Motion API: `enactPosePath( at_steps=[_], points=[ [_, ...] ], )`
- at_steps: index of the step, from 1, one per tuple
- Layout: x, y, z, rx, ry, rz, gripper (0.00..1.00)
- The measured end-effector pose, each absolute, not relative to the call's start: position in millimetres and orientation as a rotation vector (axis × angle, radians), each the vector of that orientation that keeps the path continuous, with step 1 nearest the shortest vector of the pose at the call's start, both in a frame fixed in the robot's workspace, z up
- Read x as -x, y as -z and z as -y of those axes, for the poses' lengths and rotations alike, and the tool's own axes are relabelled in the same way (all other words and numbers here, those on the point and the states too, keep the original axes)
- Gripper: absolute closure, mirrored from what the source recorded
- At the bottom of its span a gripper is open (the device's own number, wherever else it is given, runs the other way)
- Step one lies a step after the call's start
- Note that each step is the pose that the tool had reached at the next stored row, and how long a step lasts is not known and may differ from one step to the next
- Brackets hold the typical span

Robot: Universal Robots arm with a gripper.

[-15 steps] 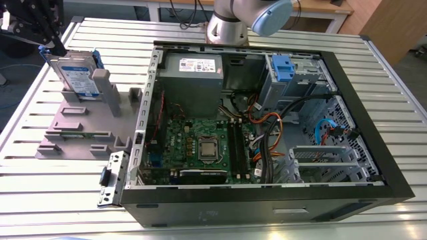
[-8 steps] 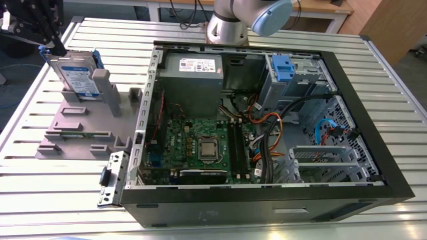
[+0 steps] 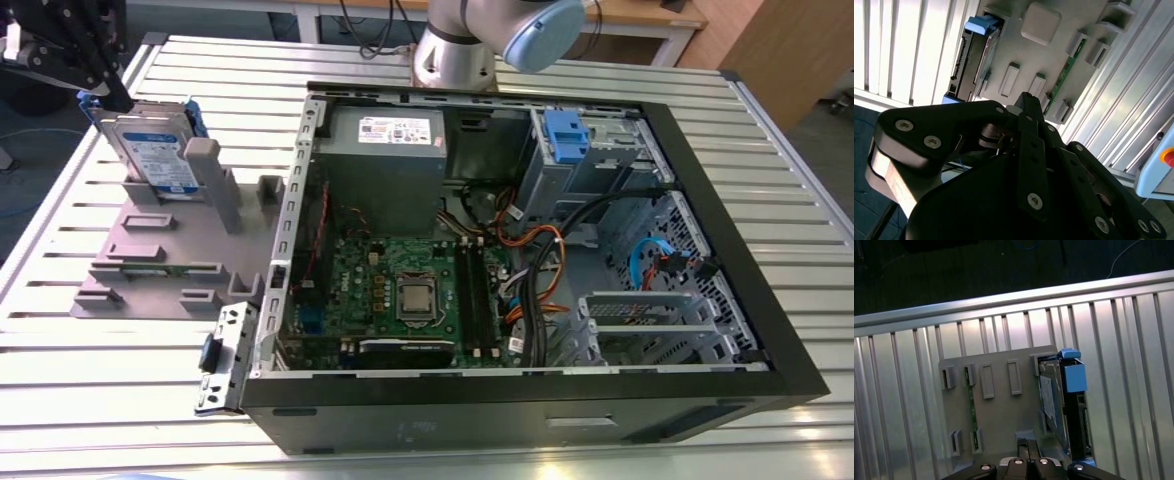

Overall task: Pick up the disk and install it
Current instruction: 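Pick up the disk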

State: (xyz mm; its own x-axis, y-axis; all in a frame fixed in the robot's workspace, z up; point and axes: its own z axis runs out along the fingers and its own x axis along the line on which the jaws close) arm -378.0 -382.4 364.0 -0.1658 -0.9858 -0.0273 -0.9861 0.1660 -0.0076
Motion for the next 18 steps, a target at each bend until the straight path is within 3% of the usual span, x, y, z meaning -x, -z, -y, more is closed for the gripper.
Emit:
enactPosePath(
  at_steps=[18],
  points=[
    [378.0,-364.0,382.4,2.033,-0.019,-2.361,0.89]
  ],
)
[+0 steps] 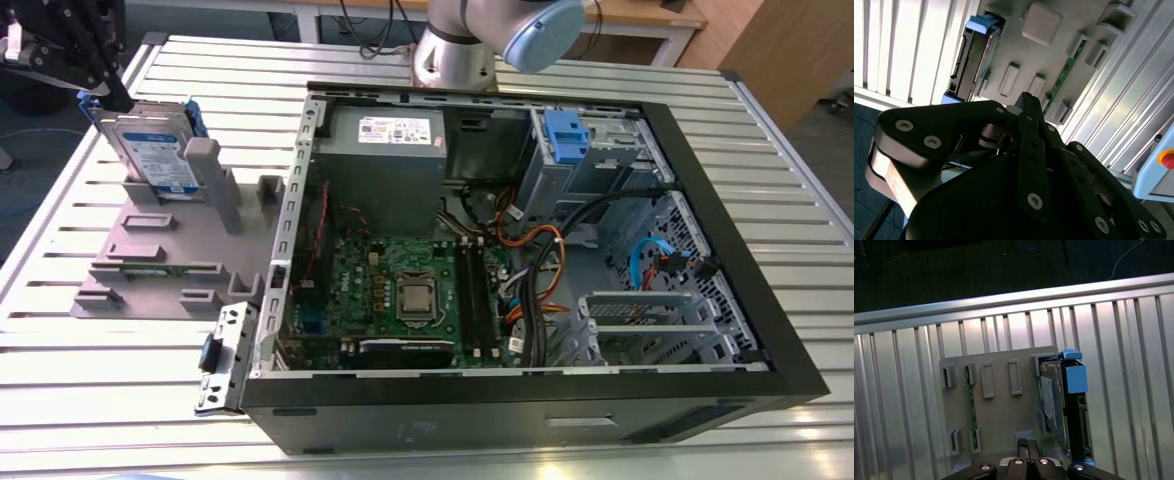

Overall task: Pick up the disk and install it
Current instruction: 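Pick up the disk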

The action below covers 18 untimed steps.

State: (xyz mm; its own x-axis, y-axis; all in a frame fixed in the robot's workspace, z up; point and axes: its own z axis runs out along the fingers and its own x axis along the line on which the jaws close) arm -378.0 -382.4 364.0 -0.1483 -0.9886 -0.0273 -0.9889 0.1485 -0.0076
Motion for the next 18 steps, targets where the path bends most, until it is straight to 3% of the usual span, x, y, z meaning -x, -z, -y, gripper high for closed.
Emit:
enactPosePath(
  at_steps=[18],
  points=[
    [378.0,-364.0,382.4,2.053,-0.019,-2.344,0.89]
  ],
)
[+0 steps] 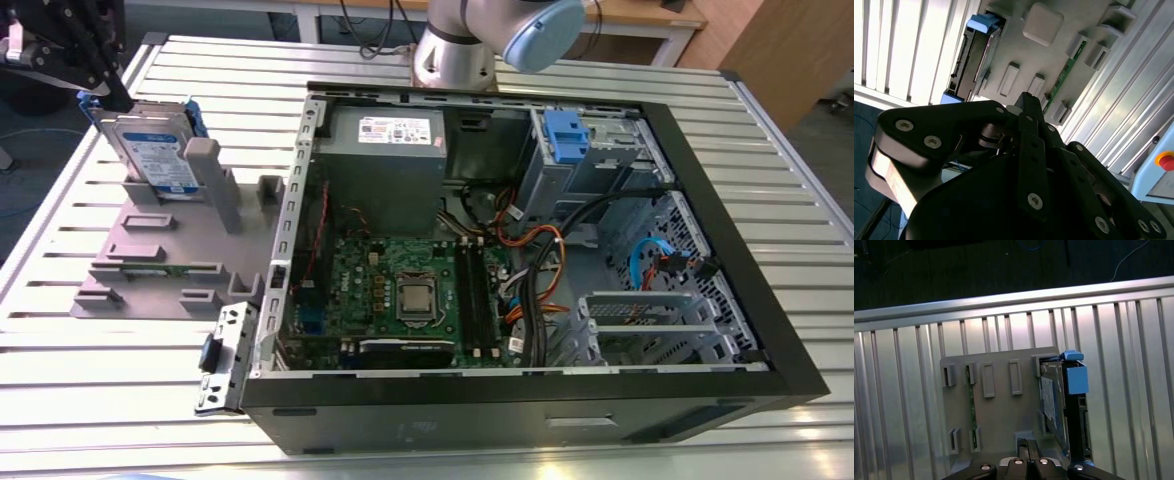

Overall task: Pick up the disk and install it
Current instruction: 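Pick up the disk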

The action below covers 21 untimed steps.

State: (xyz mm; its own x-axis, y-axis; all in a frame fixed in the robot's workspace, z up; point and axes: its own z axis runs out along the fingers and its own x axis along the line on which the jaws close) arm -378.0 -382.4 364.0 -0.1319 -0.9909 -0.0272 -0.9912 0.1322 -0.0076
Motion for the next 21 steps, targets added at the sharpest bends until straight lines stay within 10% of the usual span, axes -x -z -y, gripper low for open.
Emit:
enactPosePath(
  at_steps=[21],
  points=[
    [377.9,-364.0,382.4,2.074,-0.019,-2.326,0.89]
  ],
)
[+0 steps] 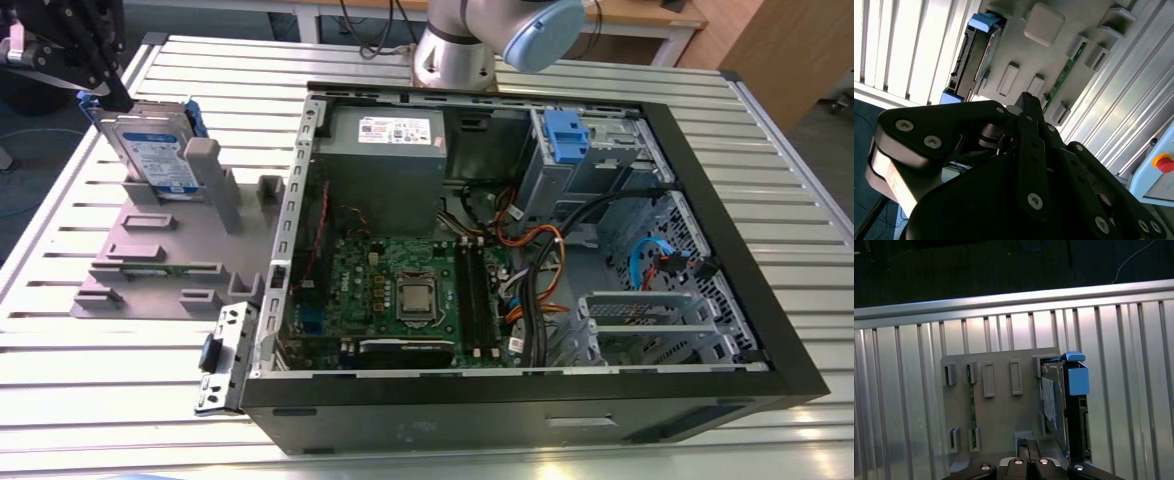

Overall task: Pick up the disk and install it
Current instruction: 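Pick up the disk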

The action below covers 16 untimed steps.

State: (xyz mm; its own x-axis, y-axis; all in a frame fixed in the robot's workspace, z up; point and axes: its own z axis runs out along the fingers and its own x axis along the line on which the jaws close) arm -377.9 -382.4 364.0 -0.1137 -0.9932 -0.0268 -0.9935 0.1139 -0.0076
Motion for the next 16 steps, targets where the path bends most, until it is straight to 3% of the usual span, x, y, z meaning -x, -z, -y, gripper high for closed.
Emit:
enactPosePath(
  at_steps=[16],
  points=[
    [378.0,-363.9,382.4,2.090,-0.018,-2.313,0.89]
  ],
)
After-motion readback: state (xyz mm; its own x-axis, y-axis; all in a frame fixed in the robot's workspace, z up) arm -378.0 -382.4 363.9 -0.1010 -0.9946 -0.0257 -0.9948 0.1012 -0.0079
